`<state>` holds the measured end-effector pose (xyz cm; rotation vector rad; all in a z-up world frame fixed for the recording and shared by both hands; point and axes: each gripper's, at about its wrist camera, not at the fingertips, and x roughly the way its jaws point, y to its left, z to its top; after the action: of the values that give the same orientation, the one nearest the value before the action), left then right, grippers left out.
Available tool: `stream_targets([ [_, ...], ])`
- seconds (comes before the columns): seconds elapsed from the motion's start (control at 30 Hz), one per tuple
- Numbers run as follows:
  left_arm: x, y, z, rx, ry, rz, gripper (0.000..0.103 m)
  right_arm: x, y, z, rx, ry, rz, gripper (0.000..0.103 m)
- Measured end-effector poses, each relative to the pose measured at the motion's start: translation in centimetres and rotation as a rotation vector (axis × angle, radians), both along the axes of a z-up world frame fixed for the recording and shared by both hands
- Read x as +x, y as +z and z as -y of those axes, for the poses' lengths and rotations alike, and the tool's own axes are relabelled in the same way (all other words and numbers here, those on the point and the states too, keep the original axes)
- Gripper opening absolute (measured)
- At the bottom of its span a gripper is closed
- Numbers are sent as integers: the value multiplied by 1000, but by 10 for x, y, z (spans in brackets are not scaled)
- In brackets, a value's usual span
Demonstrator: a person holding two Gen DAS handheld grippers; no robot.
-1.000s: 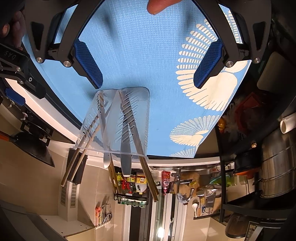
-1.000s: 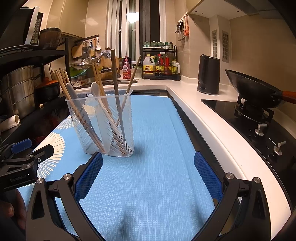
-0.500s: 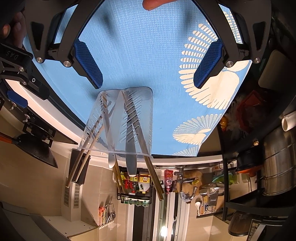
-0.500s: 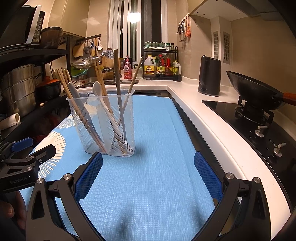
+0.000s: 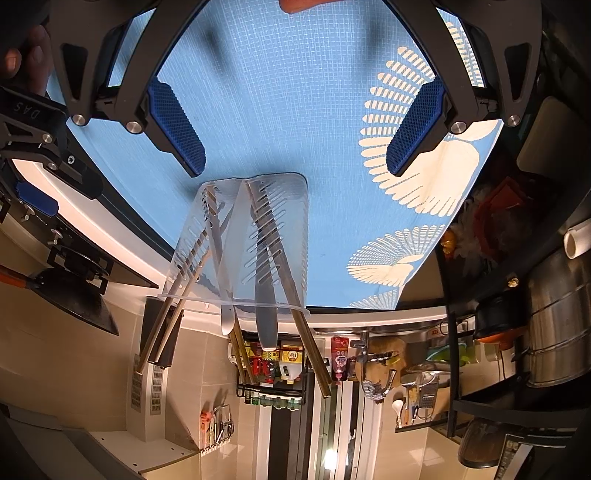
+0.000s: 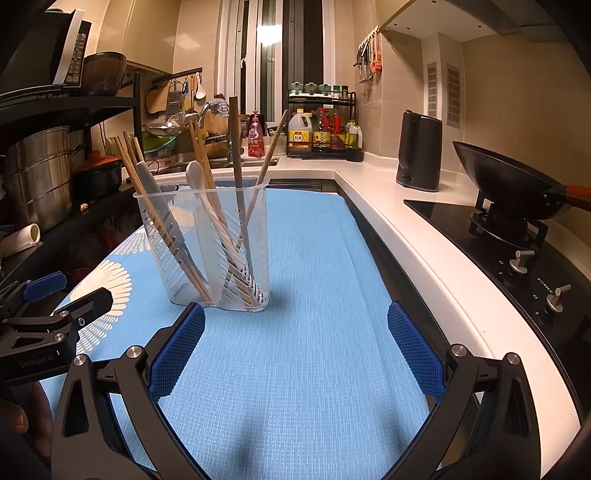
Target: Organize utensils
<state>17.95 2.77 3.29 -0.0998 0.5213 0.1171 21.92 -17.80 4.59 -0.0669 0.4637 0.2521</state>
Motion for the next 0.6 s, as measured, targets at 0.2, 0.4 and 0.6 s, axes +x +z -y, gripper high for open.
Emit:
stream_targets([
  [0.2,0,0,1,2,0,-1,95,0,0,0,-1,0,1,97],
  [0.4,1,0,2,3,-3,4,95,0,0,0,-1,0,1,97],
  [0.6,1,2,5,9,-14,12,95,0,0,0,-1,1,-1,97],
])
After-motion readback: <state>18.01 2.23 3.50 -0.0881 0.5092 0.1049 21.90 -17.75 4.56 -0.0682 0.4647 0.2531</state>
